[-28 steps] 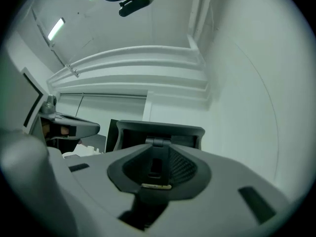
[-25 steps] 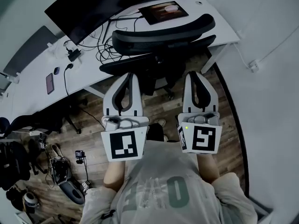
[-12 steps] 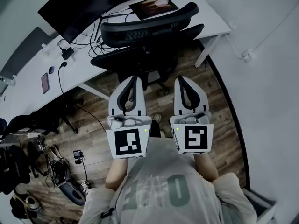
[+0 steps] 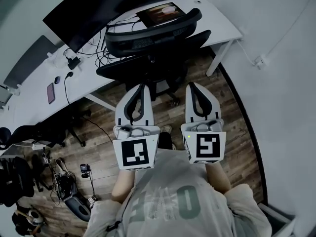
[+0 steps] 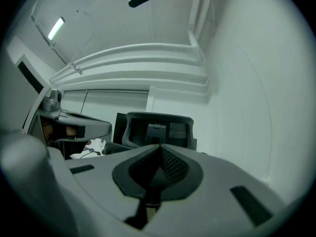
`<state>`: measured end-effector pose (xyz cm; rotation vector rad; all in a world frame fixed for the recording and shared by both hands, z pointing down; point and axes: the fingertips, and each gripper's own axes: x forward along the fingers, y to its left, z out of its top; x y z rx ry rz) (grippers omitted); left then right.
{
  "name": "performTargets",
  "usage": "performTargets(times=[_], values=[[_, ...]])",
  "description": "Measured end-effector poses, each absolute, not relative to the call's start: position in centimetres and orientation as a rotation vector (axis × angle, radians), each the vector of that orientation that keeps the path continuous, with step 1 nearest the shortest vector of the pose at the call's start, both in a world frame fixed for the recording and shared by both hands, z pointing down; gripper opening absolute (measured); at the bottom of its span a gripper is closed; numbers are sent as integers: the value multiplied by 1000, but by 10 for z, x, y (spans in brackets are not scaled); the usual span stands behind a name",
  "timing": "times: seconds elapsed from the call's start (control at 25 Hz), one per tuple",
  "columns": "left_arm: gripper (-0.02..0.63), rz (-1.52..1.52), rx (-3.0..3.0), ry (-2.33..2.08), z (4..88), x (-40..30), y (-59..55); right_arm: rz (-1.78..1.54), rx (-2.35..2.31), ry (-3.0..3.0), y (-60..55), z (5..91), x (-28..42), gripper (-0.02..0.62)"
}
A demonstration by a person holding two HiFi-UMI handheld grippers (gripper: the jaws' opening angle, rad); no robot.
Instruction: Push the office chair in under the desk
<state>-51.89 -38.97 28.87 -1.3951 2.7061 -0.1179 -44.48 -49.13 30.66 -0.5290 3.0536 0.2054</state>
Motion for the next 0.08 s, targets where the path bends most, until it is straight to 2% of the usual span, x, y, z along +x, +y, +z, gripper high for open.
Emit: performTargets(times=[0.08], values=[[15, -128, -1393, 2712, 289, -518, -389, 195, -524, 3052, -493, 306, -443, 20]])
